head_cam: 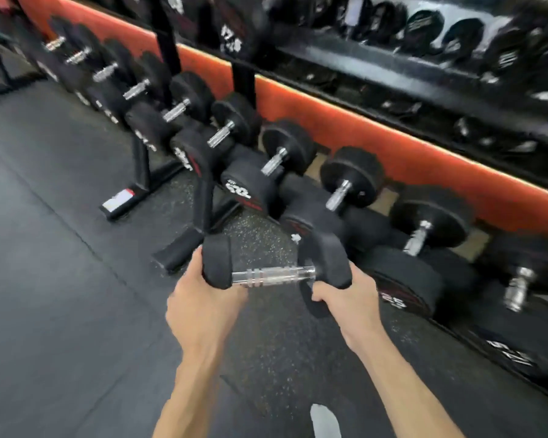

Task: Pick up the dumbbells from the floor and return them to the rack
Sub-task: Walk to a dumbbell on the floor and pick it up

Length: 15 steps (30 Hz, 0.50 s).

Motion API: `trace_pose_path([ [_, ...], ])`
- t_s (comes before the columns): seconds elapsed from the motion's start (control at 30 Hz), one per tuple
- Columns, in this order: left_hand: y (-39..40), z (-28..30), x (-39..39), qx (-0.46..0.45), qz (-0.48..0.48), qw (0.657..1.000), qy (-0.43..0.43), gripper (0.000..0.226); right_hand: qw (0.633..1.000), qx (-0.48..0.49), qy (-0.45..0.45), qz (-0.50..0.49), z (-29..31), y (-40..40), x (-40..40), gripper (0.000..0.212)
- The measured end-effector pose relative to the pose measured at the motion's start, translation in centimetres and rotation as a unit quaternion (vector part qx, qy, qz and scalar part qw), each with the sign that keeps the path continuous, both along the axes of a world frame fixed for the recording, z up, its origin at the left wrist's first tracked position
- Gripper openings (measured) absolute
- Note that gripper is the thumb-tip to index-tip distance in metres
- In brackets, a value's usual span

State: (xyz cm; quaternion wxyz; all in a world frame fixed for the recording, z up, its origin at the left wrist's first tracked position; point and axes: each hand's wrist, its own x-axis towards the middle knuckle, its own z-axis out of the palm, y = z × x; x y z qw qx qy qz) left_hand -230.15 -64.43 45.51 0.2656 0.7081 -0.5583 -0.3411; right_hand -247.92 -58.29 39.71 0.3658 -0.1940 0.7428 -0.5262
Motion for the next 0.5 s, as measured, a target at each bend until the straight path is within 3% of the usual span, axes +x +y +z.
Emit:
trace_pose_path([
  [0.1, 0.1, 6.4, -4.7, -0.009, -0.048, 0.998, 0.037, 0.057, 0.998, -0.024, 0.047, -0.028, 7.2, 1.4, -4.5, 0.026],
  [0.23, 0.3, 13.7, -11.6, -0.048, -0.131, 0.989, 0.058, 0.074, 0.988, -0.062, 0.097, -0.104, 15.5, 4.3, -10.6, 0.027],
  [0.3, 0.5, 17.1, -15.1, -0.077, -0.167, 0.981, 0.063, 0.064, 0.980, -0.076, 0.120, -0.138, 19.1, 5.6, -13.6, 0.026],
  [0.4, 0.9, 21.7, -20.5, -0.100, -0.213, 0.969, 0.073, 0.069, 0.969, -0.090, 0.149, -0.177, 23.9, 7.6, -18.3, 0.021],
  [0.5, 1.2, 25.5, -26.2, -0.107, -0.254, 0.957, 0.093, 0.042, 0.957, -0.110, 0.175, -0.202, 28.0, 9.3, -23.2, 0.018],
])
